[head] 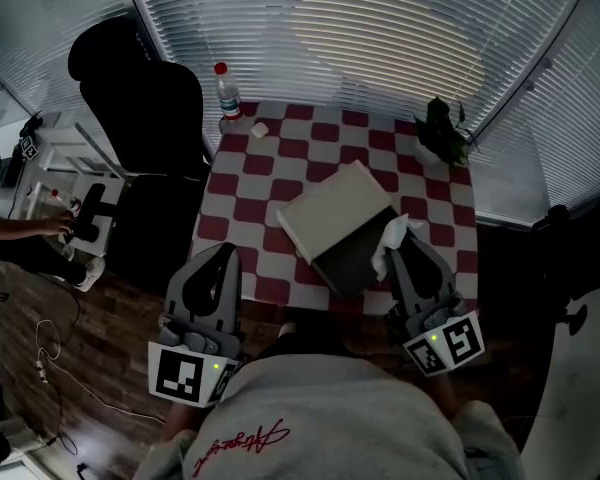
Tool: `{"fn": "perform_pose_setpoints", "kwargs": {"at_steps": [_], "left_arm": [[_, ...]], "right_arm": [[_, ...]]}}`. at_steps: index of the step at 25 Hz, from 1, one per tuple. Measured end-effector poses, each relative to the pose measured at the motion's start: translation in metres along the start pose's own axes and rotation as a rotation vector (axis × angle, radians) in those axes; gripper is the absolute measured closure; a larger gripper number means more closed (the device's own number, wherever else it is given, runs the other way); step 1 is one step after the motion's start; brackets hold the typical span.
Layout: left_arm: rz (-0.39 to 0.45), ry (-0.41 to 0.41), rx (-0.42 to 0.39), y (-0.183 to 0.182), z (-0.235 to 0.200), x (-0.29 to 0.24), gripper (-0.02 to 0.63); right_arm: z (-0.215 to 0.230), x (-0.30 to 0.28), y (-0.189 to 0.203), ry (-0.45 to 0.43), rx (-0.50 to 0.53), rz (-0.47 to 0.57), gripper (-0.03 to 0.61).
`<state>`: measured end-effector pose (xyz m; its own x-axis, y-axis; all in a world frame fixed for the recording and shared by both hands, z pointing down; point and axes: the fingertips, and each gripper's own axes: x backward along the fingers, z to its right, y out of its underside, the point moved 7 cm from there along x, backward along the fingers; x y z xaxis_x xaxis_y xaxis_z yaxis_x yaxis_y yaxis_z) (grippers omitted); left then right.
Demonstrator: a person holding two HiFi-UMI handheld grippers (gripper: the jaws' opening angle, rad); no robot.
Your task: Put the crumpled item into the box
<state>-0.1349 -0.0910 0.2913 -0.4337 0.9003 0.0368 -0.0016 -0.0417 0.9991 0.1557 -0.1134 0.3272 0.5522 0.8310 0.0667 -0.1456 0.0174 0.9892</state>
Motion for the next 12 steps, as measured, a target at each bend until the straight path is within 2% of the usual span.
{"fn": "perform_pose_setpoints", "kwargs": {"at_steps": [3,12], "left_arm": [[-0.008,0.002,-0.008,0.000,0.000,0.004,0.594],[0.039,-0.031,-0.031,-0.005,-0.002,0.010,0.594]], "right_arm": [[-0.002,-0.002,0.004,-0.007,-0.003,-0.006,0.500],[-0.001,-0.004,0.017,-0.003,-0.003,-0.036,0.500]]}}
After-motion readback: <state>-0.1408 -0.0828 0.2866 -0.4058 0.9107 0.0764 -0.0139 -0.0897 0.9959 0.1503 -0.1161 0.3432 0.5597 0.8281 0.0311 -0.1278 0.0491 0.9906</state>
